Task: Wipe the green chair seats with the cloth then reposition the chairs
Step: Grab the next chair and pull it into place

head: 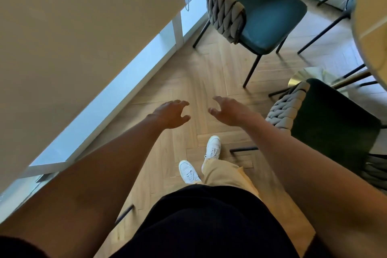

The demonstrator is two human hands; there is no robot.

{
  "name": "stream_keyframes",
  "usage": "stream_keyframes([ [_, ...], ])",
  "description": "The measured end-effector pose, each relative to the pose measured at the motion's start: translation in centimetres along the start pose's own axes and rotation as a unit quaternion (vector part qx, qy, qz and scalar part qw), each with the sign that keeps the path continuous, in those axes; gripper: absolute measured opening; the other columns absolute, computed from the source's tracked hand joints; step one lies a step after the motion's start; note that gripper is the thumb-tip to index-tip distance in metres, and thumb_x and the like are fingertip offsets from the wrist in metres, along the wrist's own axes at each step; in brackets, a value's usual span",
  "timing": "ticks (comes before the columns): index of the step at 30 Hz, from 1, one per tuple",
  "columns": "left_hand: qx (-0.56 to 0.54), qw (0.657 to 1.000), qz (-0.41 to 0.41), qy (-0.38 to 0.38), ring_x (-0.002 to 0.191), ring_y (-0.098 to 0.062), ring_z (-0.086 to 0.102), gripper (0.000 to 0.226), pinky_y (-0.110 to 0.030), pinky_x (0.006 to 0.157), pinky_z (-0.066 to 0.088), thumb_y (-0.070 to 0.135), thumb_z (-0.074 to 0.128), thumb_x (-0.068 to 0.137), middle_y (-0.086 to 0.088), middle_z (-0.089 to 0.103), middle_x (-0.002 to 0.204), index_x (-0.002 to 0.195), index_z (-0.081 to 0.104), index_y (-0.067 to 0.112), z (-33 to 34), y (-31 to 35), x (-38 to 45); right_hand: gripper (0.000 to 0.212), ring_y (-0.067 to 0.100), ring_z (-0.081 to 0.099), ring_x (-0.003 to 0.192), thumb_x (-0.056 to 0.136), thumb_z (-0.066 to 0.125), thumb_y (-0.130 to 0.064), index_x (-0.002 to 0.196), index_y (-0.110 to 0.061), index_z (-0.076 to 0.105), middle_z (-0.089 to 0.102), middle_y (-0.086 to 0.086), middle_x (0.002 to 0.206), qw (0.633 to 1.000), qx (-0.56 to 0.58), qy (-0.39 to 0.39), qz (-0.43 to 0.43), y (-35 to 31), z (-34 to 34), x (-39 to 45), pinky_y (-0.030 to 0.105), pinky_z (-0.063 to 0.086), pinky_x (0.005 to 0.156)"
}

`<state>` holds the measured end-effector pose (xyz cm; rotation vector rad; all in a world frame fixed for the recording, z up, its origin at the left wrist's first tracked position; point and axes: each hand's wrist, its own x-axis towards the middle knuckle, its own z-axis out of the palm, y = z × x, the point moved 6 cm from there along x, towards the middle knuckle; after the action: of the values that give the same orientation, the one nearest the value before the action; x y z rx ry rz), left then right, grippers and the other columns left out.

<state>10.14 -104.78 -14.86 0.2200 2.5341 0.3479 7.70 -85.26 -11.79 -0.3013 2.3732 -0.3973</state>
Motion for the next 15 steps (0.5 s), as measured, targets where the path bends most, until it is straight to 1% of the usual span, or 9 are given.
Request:
stream_keyframes([
  [6, 0.012, 1.0, 0.014, 0.001, 0.128, -0.027, 0.057, 0.061, -0.044, 0.109, 0.046, 0.049, 0.056, 0.1, -0.005, 0.055, 0.147, 0.153, 0.041, 0.021, -3.6, -0.6, 5.5, 0.067, 0.031, 0.038, 0.145, 0.103, 0.047, -0.049, 0.159, -0.018, 0.027, 0.037, 0.012, 0.16, 1.0, 0.013, 0.003, 0.01, 0.2, -4.0, 4.6, 0.046, 0.036, 0.112],
  [10, 0.014, 1.0, 0.017, 0.004, 0.135, -0.026, 0.052, 0.059, -0.042, 0.113, 0.042, 0.046, 0.055, 0.101, -0.005, 0.051, 0.152, 0.153, 0.041, 0.02, -6.5, -0.7, 10.1, 0.067, 0.031, 0.039, 0.144, 0.103, 0.047, -0.048, 0.159, -0.018, 0.025, 0.038, 0.013, 0.159, 1.0, 0.011, 0.003, 0.016, 1.5, -7.2, 8.9, 0.045, 0.036, 0.11],
  [15, 0.012, 1.0, 0.002, -0.015, 0.132, -0.026, 0.054, 0.059, -0.042, 0.111, 0.043, 0.045, 0.056, 0.101, -0.004, 0.049, 0.153, 0.153, 0.041, 0.021, -10.5, -0.7, 16.8, 0.069, 0.029, 0.035, 0.146, 0.103, 0.047, -0.051, 0.16, -0.02, 0.023, 0.034, 0.012, 0.161, 1.0, 0.018, -0.004, 0.021, 4.0, -11.9, 15.2, 0.046, 0.034, 0.113],
])
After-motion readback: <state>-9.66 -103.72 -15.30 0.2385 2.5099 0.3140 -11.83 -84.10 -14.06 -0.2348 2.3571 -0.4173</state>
